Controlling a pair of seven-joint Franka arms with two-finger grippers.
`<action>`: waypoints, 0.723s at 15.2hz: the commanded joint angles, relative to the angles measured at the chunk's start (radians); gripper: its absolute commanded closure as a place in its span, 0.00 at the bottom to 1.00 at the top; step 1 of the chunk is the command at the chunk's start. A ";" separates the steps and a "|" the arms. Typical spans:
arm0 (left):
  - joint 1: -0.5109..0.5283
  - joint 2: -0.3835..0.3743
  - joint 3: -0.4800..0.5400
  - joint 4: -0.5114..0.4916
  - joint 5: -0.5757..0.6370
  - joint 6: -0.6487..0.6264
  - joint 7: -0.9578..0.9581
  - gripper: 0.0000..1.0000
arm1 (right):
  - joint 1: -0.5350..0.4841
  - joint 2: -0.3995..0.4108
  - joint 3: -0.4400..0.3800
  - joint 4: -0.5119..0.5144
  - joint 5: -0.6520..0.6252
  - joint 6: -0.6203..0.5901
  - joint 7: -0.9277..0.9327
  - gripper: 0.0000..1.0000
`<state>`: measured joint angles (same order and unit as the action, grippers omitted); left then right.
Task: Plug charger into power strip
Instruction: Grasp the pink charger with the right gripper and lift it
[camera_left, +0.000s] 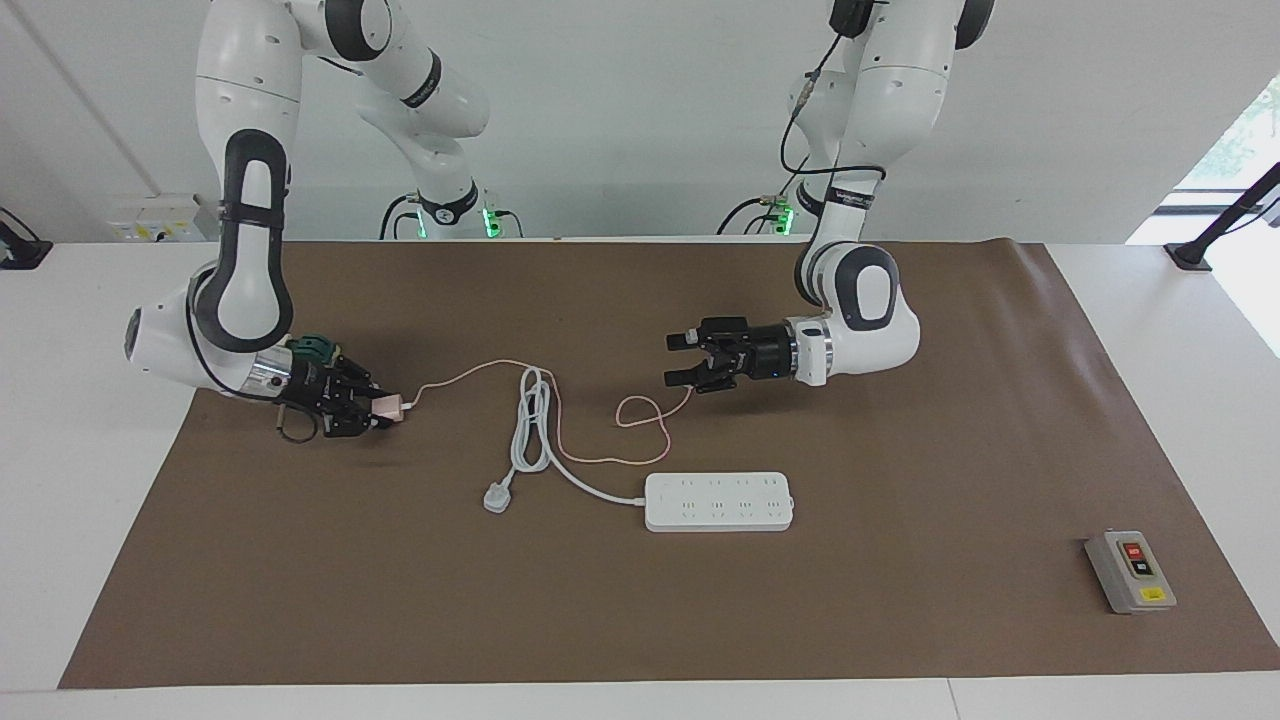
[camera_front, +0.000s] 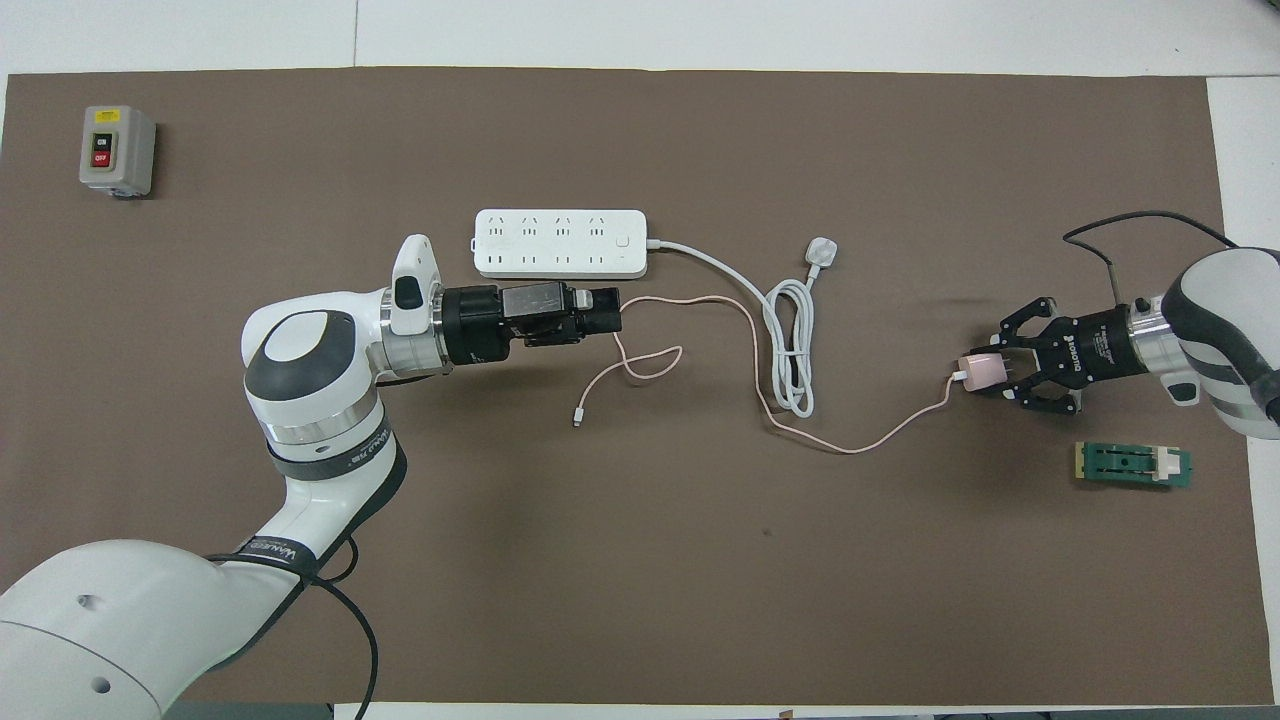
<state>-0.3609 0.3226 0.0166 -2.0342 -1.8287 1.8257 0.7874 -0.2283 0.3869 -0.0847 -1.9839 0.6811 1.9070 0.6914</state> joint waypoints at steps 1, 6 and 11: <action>-0.015 0.012 0.009 0.022 -0.020 0.015 -0.023 0.00 | 0.013 -0.019 0.013 0.028 -0.009 -0.035 0.051 0.93; -0.013 0.012 0.009 0.029 -0.020 0.015 -0.037 0.00 | 0.130 -0.104 0.016 0.060 0.006 -0.080 0.241 0.93; -0.003 0.013 0.012 0.031 -0.012 0.014 -0.039 0.00 | 0.289 -0.209 0.016 0.066 0.032 -0.074 0.488 0.99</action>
<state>-0.3607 0.3239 0.0198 -2.0216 -1.8298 1.8291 0.7644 0.0156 0.2186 -0.0677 -1.9086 0.6881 1.8314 1.1055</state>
